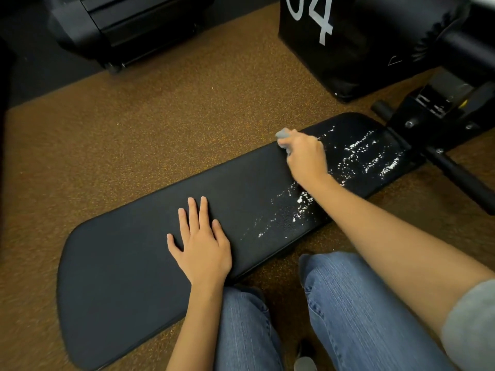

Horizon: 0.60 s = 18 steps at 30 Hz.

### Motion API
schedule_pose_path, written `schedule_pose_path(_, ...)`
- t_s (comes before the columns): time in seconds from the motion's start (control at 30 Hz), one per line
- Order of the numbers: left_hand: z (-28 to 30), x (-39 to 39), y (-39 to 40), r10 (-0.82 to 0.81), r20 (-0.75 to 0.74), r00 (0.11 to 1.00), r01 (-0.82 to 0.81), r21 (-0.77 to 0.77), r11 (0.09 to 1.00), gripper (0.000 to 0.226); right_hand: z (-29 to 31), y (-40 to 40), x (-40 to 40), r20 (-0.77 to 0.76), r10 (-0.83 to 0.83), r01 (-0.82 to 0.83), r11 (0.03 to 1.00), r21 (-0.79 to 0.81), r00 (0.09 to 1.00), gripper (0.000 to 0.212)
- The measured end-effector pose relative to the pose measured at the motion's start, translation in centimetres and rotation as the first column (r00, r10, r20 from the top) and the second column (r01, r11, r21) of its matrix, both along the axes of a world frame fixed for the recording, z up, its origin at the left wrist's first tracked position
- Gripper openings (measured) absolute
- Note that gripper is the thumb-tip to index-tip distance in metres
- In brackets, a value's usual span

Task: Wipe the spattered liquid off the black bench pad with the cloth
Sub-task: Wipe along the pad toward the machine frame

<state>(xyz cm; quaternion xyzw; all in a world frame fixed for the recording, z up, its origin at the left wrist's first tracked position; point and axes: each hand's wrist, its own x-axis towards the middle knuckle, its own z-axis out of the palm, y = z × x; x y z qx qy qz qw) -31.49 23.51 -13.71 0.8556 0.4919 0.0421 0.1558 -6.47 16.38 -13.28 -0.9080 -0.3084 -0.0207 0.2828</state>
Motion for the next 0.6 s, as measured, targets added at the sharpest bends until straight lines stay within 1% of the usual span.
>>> schedule_pose_path(0.03, 0.0, 0.0, 0.0, 0.000, -0.001, 1.000, 0.000, 0.000, 1.000, 0.054, 0.4, 0.8, -1.4, -0.009, 0.027, -0.027, 1.000, -0.010, 1.000, 0.036)
schedule_pose_path(0.07, 0.0, 0.0, 0.1, 0.000, -0.001, 1.000, 0.000, -0.003, 1.000, 0.054, 0.6, 1.5, -3.1, -0.025, 0.106, -0.106, 0.994, -0.008, 0.994, 0.042)
schedule_pose_path(0.1, 0.0, -0.1, 0.1, -0.001, 0.001, 1.000, 0.001, -0.006, 1.000, 0.053, 0.5, 2.1, -5.2, -0.039, 0.218, -0.218, 0.976, 0.006, 0.975, 0.045)
schedule_pose_path(0.17, -0.1, -0.3, 0.2, -0.010, -0.001, 1.000, 0.010, -0.004, 1.000, 0.053, -0.2, 2.5, -9.7, -0.035, 0.436, -0.436, 0.900, 0.015, 0.899, 0.047)
schedule_pose_path(0.2, -0.1, -0.4, 0.3, -0.017, -0.002, 1.000, 0.017, 0.000, 1.000, 0.053, -0.5, 2.3, -11.0, -0.032, 0.517, -0.518, 0.856, 0.002, 0.855, 0.047)
schedule_pose_path(0.27, -0.1, -0.5, 0.3, -0.029, 0.003, 1.000, 0.029, 0.001, 1.000, 0.052, -0.6, 1.7, -10.5, -0.044, 0.603, -0.605, 0.795, -0.041, 0.796, 0.050)
schedule_pose_path(0.3, -0.1, -0.6, 0.4, -0.033, 0.006, 0.999, 0.033, 0.001, 0.999, 0.052, -0.3, 1.5, -9.2, -0.055, 0.604, -0.607, 0.792, -0.064, 0.795, 0.052)
schedule_pose_path(0.37, -0.2, -0.8, 0.5, -0.041, 0.006, 0.999, 0.041, 0.001, 0.999, 0.052, 0.2, 1.2, -6.4, -0.081, 0.533, -0.538, 0.838, -0.087, 0.842, 0.051)
schedule_pose_path(0.43, -0.3, -1.0, 0.7, -0.048, 0.014, 0.999, 0.048, -0.004, 0.999, 0.052, 0.8, 1.1, -4.6, -0.110, 0.366, -0.376, 0.923, -0.085, 0.924, 0.039)
schedule_pose_path(0.47, -0.4, -1.1, 0.8, -0.050, 0.020, 0.999, 0.050, -0.006, 0.999, 0.051, 1.2, 1.2, -4.8, -0.111, 0.285, -0.297, 0.948, -0.115, 0.952, 0.034)
schedule_pose_path(0.5, -0.4, -1.1, 0.8, -0.053, 0.027, 0.998, 0.053, -0.007, 0.999, 0.051, 1.6, 1.4, -5.8, -0.105, 0.237, -0.252, 0.955, -0.158, 0.966, 0.032)
schedule_pose_path(0.53, -0.4, -1.0, 0.8, -0.055, 0.032, 0.998, 0.055, -0.008, 0.998, 0.051, 1.9, 1.5, -7.4, -0.107, 0.236, -0.252, 0.951, -0.179, 0.966, 0.034)
schedule_pose_path(0.57, -0.3, -1.0, 0.8, -0.055, 0.032, 0.998, 0.055, -0.010, 0.998, 0.051, 1.9, 1.4, -9.5, -0.108, 0.289, -0.304, 0.938, -0.165, 0.951, 0.037)
schedule_pose_path(0.6, -0.3, -1.1, 0.8, -0.057, 0.028, 0.998, 0.058, -0.011, 0.998, 0.052, 1.7, 0.9, -12.1, -0.112, 0.377, -0.389, 0.915, -0.108, 0.919, 0.042)
